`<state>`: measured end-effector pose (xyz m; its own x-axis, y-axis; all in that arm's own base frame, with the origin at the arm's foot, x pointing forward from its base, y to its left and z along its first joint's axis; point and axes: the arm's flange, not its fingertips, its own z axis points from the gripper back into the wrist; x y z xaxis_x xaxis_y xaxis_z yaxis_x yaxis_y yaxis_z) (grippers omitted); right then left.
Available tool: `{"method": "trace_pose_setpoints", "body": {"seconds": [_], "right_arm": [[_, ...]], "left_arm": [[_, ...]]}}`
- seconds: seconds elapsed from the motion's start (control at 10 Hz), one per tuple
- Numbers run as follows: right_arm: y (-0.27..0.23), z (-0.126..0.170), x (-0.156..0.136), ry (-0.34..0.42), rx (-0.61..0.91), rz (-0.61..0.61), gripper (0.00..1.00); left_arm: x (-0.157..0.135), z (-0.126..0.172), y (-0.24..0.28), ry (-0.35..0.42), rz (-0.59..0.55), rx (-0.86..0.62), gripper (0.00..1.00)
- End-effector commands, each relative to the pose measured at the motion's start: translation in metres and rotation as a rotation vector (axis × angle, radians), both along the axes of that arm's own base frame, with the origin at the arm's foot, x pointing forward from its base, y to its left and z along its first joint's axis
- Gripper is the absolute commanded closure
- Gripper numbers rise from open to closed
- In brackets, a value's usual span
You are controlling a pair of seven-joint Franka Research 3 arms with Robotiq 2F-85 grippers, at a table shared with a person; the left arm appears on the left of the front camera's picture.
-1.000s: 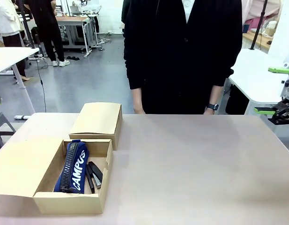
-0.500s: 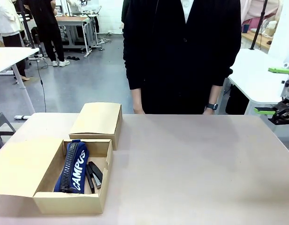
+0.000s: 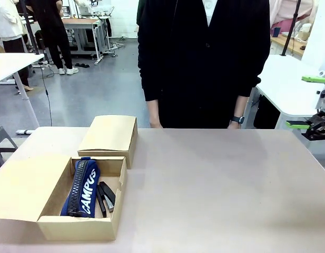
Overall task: Place items inside the box.
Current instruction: Close the lid of the Mailer Box closest to the robot.
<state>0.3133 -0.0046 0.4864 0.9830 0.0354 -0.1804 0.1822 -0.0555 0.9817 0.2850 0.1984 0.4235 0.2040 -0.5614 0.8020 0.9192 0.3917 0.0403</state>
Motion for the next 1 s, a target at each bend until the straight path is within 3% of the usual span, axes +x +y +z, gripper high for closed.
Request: {"method": "trace_pose_setpoints", "body": {"seconds": [0.0,0.3,0.4,0.5,0.9], "right_arm": [[0.001,0.006,-0.001,0.019,0.024,-0.004,0.0],[0.001,0.006,-0.001,0.019,0.024,-0.004,0.0],[0.001,0.006,-0.001,0.019,0.024,-0.004,0.0],[0.001,0.006,-0.001,0.019,0.024,-0.004,0.0],[0.001,0.006,-0.001,0.019,0.024,-0.004,0.0]], "left_arm": [[0.001,0.006,-0.009,0.07,0.015,-0.044,0.0],[0.002,0.001,-0.008,0.058,0.007,-0.029,0.0],[0.011,-0.015,0.001,0.001,-0.085,-0.016,0.0],[0.022,-0.037,0.018,-0.045,-0.093,0.004,0.0],[0.035,-0.056,0.056,-0.017,-0.156,0.058,0.0]]}}
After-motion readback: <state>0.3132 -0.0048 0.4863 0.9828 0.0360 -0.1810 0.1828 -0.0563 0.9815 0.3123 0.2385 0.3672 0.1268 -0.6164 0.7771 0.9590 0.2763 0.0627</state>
